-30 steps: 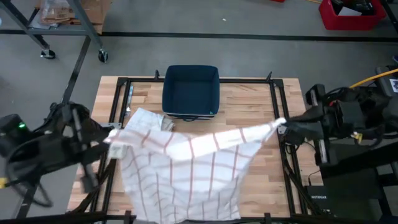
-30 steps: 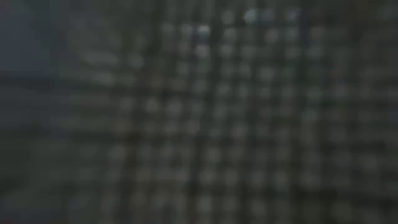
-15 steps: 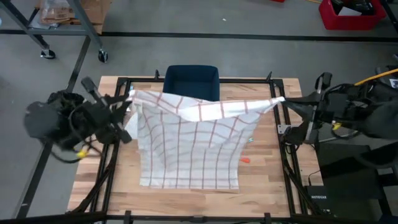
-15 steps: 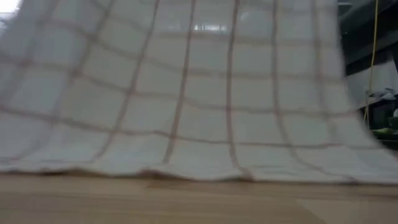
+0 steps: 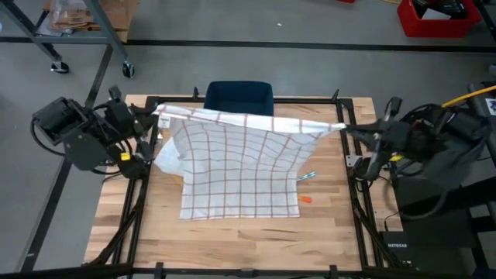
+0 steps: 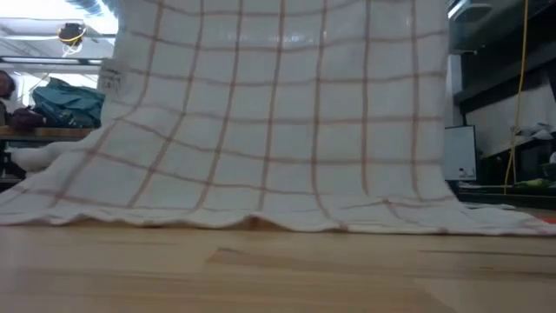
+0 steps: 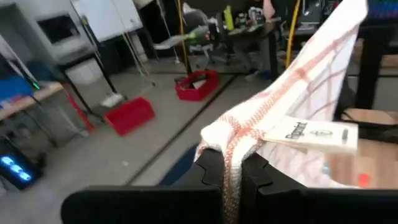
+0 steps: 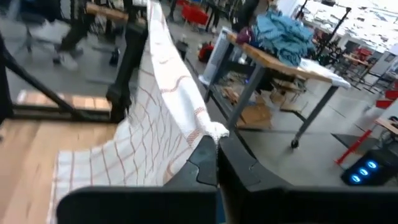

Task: Fold towel
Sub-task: Fold the white patterned towel

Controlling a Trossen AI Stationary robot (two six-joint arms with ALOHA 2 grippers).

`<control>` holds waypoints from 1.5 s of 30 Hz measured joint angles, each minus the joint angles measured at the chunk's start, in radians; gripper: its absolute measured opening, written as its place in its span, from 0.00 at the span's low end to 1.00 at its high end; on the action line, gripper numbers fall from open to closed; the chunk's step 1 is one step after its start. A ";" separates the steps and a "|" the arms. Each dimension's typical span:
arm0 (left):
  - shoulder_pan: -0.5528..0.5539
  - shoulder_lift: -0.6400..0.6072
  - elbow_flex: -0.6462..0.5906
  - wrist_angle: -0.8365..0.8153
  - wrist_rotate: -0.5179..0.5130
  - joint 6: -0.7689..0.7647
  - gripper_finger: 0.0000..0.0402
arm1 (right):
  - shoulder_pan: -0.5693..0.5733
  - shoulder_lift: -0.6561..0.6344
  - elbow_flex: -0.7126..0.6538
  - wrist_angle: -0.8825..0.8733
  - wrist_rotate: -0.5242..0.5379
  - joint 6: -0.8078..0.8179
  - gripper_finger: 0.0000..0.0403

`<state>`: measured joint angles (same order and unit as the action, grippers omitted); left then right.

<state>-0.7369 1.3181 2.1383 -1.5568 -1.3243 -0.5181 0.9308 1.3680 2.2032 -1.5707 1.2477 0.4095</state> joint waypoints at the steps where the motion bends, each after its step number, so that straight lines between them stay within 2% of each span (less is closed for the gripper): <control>1: 0.002 -0.002 -0.007 -0.013 0.018 -0.036 0.00 | -0.013 0.001 -0.021 0.000 -0.012 0.010 0.00; 9: -0.001 -0.010 -0.119 -0.014 0.160 -0.092 0.00 | -0.128 -0.003 -0.207 -0.001 -0.129 0.073 0.00; 13: -0.001 -0.019 -0.196 -0.014 0.223 -0.126 0.00 | -0.180 -0.031 -0.317 -0.001 -0.182 0.154 0.00; 17: -0.001 -0.037 -0.272 -0.014 0.326 -0.211 0.00 | -0.201 -0.043 -0.423 -0.001 -0.280 0.252 0.00; 20: -0.013 -0.042 -0.298 -0.013 0.448 -0.297 0.00 | -0.199 -0.044 -0.469 -0.001 -0.371 0.332 0.00; 24: -0.051 -0.028 -0.299 0.025 0.658 -0.368 0.00 | -0.198 -0.023 -0.488 0.005 -0.562 0.424 0.00; 26: -0.079 -0.015 -0.299 0.054 0.732 -0.392 0.00 | -0.198 -0.003 -0.500 0.017 -0.630 0.432 0.00; 33: -0.181 0.073 -0.299 0.055 0.788 -0.509 0.00 | -0.198 0.059 -0.602 0.121 -0.828 0.432 0.00; 37: -0.232 0.137 -0.299 0.056 0.860 -0.598 0.00 | -0.198 0.087 -0.651 0.217 -0.944 0.436 0.00; 45: -0.335 0.300 -0.299 0.137 0.929 -0.755 0.00 | -0.180 0.157 -0.675 0.369 -1.149 0.455 0.00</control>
<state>-1.0719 1.6180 1.8397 -1.4200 -0.3955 -1.2732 0.7505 1.5246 1.5284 -1.2020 0.0990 0.8643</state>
